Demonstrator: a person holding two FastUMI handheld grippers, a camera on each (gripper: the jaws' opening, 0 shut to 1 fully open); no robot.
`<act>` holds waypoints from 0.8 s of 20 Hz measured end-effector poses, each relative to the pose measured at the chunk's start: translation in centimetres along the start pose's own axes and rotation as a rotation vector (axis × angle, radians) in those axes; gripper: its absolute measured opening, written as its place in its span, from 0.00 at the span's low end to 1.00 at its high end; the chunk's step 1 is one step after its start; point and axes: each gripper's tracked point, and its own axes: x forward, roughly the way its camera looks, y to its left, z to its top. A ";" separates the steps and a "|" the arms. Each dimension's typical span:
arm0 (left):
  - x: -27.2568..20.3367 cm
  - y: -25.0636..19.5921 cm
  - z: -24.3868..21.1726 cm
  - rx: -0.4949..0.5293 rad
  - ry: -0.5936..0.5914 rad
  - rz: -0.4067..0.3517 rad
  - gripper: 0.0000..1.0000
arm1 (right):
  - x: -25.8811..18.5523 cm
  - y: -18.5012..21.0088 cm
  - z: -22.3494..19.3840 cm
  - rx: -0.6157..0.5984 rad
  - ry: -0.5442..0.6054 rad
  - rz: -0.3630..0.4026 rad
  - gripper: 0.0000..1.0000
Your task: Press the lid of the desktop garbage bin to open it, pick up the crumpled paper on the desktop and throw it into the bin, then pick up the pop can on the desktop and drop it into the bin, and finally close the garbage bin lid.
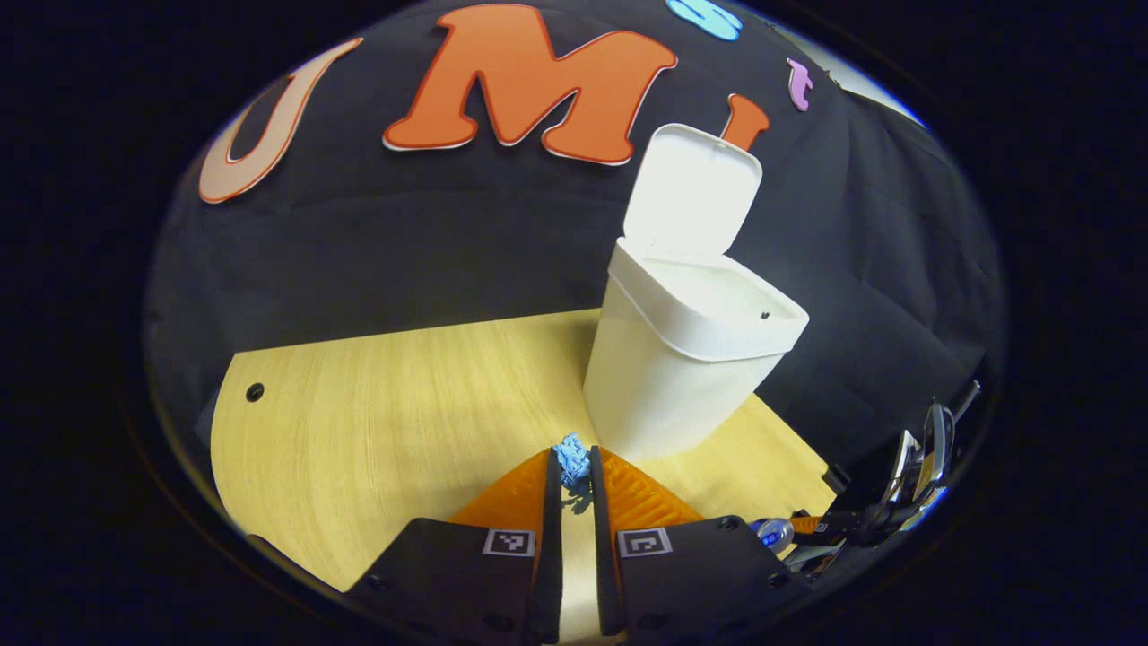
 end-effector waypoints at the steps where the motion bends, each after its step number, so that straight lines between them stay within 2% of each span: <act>1: 0.5 -0.9 1.0 0.011 -0.011 -0.011 0.20 | -0.2 -0.4 -0.2 0.009 0.001 -0.001 0.80; 5: 2.4 -4.1 4.3 0.058 -0.061 -0.036 0.19 | 0.0 -2.0 -0.8 0.037 0.004 -0.002 0.80; 6: 2.8 -4.8 5.1 0.067 -0.074 -0.040 0.19 | 0.0 -2.4 -0.9 0.042 0.004 -0.002 0.75; 8: 3.5 -6.2 6.5 0.086 -0.104 -0.050 0.19 | -0.1 -3.1 -1.1 0.052 0.003 -0.006 0.75; 9: 3.7 -6.8 7.3 0.095 -0.121 -0.048 0.18 | -0.1 -3.8 -1.1 0.056 0.001 -0.012 0.80; 10: 3.8 -7.4 8.0 0.106 -0.145 -0.048 0.18 | -0.3 -4.4 -1.2 0.060 0.001 -0.011 0.80; 11: 3.9 -8.1 8.8 0.122 -0.164 -0.051 0.19 | -0.3 -4.9 -1.2 0.068 0.001 -0.012 0.75; 12: 4.0 -8.8 9.4 0.134 -0.182 -0.048 0.19 | -0.5 -5.3 -1.2 0.077 -0.001 -0.012 0.75; 13: 4.4 -9.5 9.8 0.142 -0.197 -0.051 0.19 | -0.6 -5.8 -1.1 0.084 -0.005 -0.013 0.80; 14: 4.6 -10.0 10.2 0.144 -0.209 -0.053 0.19 | -0.7 -6.4 -1.1 0.087 -0.006 -0.015 0.75; 15: 4.9 -10.5 10.6 0.143 -0.220 -0.059 0.19 | -1.0 -6.6 -1.2 0.090 -0.007 -0.016 0.80; 16: 5.1 -11.0 11.1 0.143 -0.229 -0.063 0.19 | -1.2 -7.1 -1.3 0.092 -0.007 -0.019 0.75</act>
